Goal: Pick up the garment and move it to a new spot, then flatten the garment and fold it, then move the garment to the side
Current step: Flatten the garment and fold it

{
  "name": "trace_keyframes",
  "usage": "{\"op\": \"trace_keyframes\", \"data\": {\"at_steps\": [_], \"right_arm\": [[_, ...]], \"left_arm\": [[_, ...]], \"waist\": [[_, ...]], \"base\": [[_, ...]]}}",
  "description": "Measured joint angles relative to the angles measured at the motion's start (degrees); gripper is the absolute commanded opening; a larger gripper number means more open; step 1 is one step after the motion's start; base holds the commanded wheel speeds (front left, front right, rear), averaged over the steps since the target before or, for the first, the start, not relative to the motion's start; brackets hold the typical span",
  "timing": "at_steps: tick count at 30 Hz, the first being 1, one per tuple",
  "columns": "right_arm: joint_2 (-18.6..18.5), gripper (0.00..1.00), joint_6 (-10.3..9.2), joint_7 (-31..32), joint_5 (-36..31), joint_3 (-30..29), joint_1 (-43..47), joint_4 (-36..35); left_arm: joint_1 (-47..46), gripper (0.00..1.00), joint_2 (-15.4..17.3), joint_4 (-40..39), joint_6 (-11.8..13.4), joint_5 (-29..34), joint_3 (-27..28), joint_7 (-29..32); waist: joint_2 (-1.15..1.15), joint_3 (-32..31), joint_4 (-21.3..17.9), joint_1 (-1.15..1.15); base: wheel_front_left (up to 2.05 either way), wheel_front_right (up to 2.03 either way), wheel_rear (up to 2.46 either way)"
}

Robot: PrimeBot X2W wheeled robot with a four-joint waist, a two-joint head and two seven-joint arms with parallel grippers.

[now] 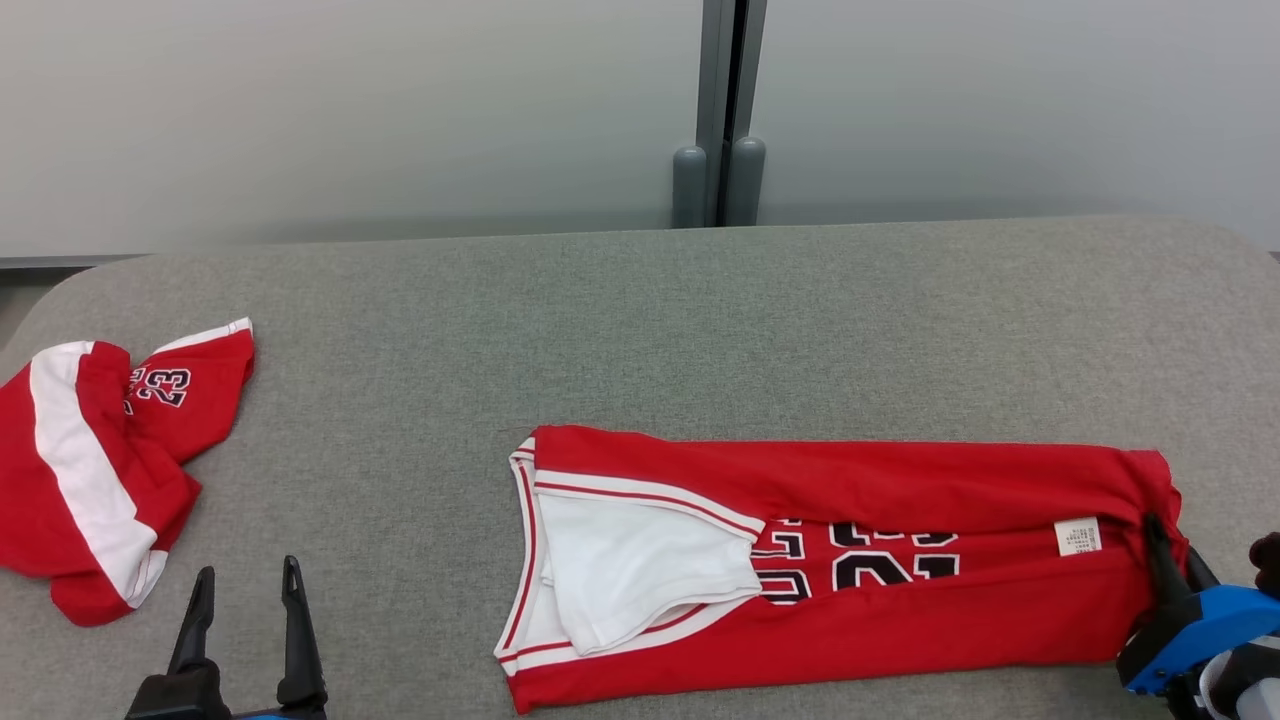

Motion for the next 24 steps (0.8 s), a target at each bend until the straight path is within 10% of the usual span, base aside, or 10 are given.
{"op": "trace_keyframes", "data": {"at_steps": [24], "right_arm": [[14.66, 0.0, -0.05, 8.79, 0.09, 18.89, 1.63, -24.01]], "left_arm": [[-0.2, 1.0, -0.27, -0.27, 0.76, 0.19, -0.92, 0.0]], "waist": [[0.0, 0.91, 2.47, 0.0]], "base": [[0.0, 0.0, 0.0]]}}
